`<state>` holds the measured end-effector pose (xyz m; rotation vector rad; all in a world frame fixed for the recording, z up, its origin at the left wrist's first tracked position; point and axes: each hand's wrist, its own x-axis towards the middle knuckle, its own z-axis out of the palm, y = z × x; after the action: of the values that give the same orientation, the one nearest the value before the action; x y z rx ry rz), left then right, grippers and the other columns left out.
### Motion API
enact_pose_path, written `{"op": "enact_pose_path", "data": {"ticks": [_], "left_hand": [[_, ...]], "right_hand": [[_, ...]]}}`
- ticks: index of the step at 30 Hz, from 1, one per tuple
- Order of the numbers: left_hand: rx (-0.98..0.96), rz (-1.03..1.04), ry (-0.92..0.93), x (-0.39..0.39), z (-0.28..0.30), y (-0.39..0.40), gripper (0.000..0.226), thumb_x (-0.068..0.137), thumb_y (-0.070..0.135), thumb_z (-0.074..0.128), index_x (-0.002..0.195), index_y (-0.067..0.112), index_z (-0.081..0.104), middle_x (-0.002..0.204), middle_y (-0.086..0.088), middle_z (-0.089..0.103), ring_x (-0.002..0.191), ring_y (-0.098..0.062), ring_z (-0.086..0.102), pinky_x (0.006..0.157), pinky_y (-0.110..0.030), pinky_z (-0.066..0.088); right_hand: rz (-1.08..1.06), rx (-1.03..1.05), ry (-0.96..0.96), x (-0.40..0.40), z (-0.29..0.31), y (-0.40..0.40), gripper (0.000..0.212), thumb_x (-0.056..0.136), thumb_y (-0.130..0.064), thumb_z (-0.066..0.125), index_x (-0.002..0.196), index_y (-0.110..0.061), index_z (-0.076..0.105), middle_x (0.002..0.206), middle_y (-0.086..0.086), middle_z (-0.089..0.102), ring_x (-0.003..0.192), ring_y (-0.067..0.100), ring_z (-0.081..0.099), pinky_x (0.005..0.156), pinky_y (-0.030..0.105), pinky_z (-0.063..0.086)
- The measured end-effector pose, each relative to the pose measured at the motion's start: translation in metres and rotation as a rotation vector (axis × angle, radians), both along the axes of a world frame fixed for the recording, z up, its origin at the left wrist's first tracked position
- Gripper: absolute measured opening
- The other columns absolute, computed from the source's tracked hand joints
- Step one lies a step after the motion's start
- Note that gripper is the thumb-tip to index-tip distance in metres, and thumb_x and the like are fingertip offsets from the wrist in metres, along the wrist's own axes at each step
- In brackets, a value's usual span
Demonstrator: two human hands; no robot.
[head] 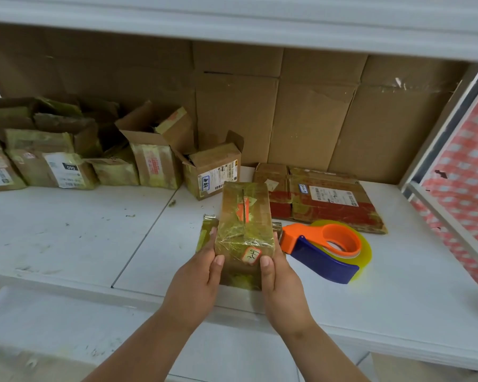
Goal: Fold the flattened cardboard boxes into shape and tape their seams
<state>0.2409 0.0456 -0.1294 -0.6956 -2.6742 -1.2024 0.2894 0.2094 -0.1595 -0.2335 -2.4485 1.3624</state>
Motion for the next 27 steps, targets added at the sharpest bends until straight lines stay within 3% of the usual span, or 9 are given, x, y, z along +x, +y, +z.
{"op": "enact_pose_path", "data": {"ticks": [4, 7, 9, 13, 15, 17, 19, 23, 27], "left_hand": [[0.062, 0.006, -0.076, 0.0, 0.002, -0.003, 0.032, 0.103, 0.022, 0.047, 0.115, -0.007, 0.055, 0.065, 0.013, 0.05, 0.068, 0.009, 0.053, 0.059, -0.009, 0.038], [0.082, 0.035, -0.128, 0.0, 0.003, -0.003, 0.021, 0.102, 0.024, 0.049, 0.093, 0.014, 0.064, 0.062, 0.014, 0.052, 0.065, 0.004, 0.053, 0.057, -0.014, 0.036], [0.061, 0.056, -0.113, -0.001, 0.004, -0.003, 0.032, 0.102, 0.025, 0.05, 0.07, 0.03, 0.05, 0.058, 0.012, 0.049, 0.062, 0.001, 0.051, 0.055, -0.016, 0.035], [0.007, 0.054, -0.036, -0.003, 0.009, -0.005, 0.039, 0.1, 0.027, 0.054, 0.063, 0.025, 0.039, 0.051, 0.01, 0.039, 0.056, -0.007, 0.044, 0.052, -0.02, 0.034], [0.049, 0.053, -0.015, -0.003, 0.012, -0.006, 0.031, 0.099, 0.025, 0.056, 0.069, 0.017, 0.051, 0.052, 0.011, 0.043, 0.056, -0.007, 0.045, 0.052, -0.019, 0.034], [0.096, 0.05, 0.003, -0.003, 0.016, -0.007, 0.019, 0.099, 0.023, 0.056, 0.092, 0.006, 0.06, 0.054, 0.017, 0.047, 0.057, -0.006, 0.046, 0.053, -0.018, 0.035], [0.119, 0.053, 0.02, -0.001, 0.019, -0.008, 0.027, 0.099, 0.023, 0.055, 0.109, -0.002, 0.06, 0.055, 0.019, 0.048, 0.057, -0.004, 0.048, 0.053, -0.015, 0.036], [0.196, 0.059, 0.019, 0.009, 0.035, -0.01, 0.027, 0.1, 0.016, 0.053, 0.123, 0.012, 0.067, 0.061, 0.031, 0.058, 0.059, 0.003, 0.055, 0.056, -0.007, 0.038], [0.313, 0.077, -0.054, 0.006, 0.044, -0.016, 0.037, 0.1, 0.004, 0.047, 0.131, 0.016, 0.064, 0.071, 0.028, 0.064, 0.066, 0.001, 0.057, 0.061, -0.009, 0.043]], "right_hand": [[0.012, 0.045, -0.049, 0.001, 0.003, 0.005, 0.087, 0.082, -0.083, 0.008, 0.156, -0.039, 0.018, 0.149, -0.014, 0.047, 0.128, 0.012, 0.053, 0.102, 0.033, 0.047], [0.025, 0.034, -0.058, 0.002, 0.002, 0.005, 0.082, 0.085, -0.078, 0.011, 0.154, -0.037, 0.026, 0.145, -0.014, 0.052, 0.124, 0.012, 0.057, 0.1, 0.035, 0.049], [0.022, 0.036, -0.067, 0.002, 0.005, 0.004, 0.082, 0.085, -0.077, 0.011, 0.153, -0.035, 0.028, 0.142, -0.013, 0.054, 0.121, 0.011, 0.058, 0.099, 0.035, 0.05], [0.03, 0.018, -0.047, 0.003, 0.011, 0.008, 0.081, 0.086, -0.076, 0.015, 0.152, -0.033, 0.032, 0.136, -0.016, 0.058, 0.12, 0.007, 0.058, 0.099, 0.033, 0.05], [0.022, -0.009, -0.027, 0.003, 0.013, 0.008, 0.077, 0.088, -0.074, 0.018, 0.152, -0.033, 0.033, 0.136, -0.018, 0.058, 0.121, 0.004, 0.057, 0.101, 0.032, 0.049], [0.006, -0.019, 0.003, 0.002, 0.016, 0.007, 0.074, 0.09, -0.072, 0.02, 0.151, -0.033, 0.035, 0.135, -0.018, 0.059, 0.121, 0.004, 0.057, 0.1, 0.033, 0.05], [0.003, -0.019, 0.036, 0.001, 0.021, 0.005, 0.073, 0.09, -0.071, 0.02, 0.149, -0.032, 0.039, 0.133, -0.018, 0.06, 0.12, 0.004, 0.057, 0.098, 0.034, 0.051], [0.02, -0.01, 0.082, -0.003, 0.033, -0.004, 0.068, 0.094, -0.066, 0.023, 0.148, -0.029, 0.041, 0.129, -0.017, 0.062, 0.115, 0.003, 0.059, 0.094, 0.029, 0.052], [0.093, -0.052, 0.091, -0.008, 0.043, -0.01, 0.063, 0.096, -0.06, 0.025, 0.151, -0.031, 0.036, 0.131, -0.016, 0.06, 0.118, 0.001, 0.057, 0.097, 0.027, 0.051]]}}
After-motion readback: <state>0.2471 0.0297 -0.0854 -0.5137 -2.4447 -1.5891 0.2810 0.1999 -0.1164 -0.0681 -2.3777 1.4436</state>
